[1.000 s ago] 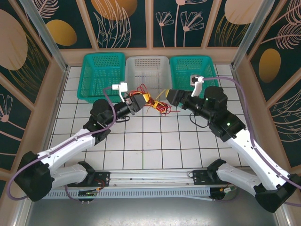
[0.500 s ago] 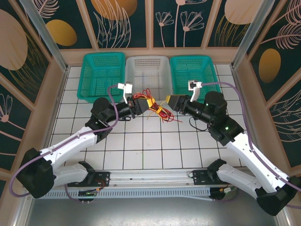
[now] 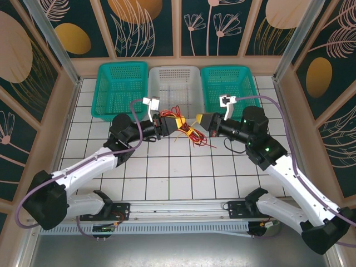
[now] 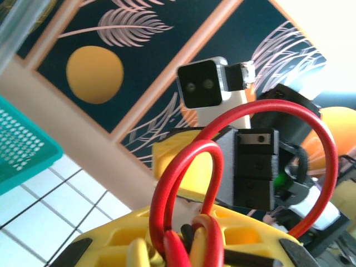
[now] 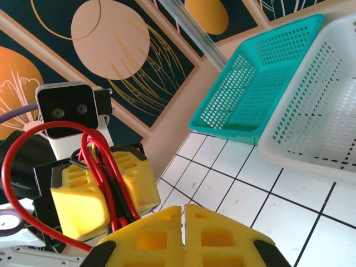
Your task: Untangle the cables
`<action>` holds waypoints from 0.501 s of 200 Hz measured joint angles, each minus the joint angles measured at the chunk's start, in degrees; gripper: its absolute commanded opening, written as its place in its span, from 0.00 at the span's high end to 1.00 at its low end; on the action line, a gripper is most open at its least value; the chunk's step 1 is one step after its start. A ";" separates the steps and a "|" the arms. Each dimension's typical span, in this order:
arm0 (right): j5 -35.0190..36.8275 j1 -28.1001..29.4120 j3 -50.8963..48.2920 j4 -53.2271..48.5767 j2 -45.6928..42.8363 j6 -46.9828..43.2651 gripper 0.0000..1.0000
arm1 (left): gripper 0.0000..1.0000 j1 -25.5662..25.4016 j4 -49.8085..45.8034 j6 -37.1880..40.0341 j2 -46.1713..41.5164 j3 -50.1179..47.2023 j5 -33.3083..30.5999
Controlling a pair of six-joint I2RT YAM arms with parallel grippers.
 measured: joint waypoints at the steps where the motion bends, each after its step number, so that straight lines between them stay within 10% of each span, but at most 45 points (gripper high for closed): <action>1: -0.09 -0.04 0.02 0.00 0.00 -0.02 1.00 | 1.00 0.00 0.28 -0.15 0.07 0.02 0.11; 100: -6.45 -1.05 -10.12 27.32 -0.94 12.50 1.00 | 1.00 0.24 22.58 -14.16 2.82 4.83 -3.63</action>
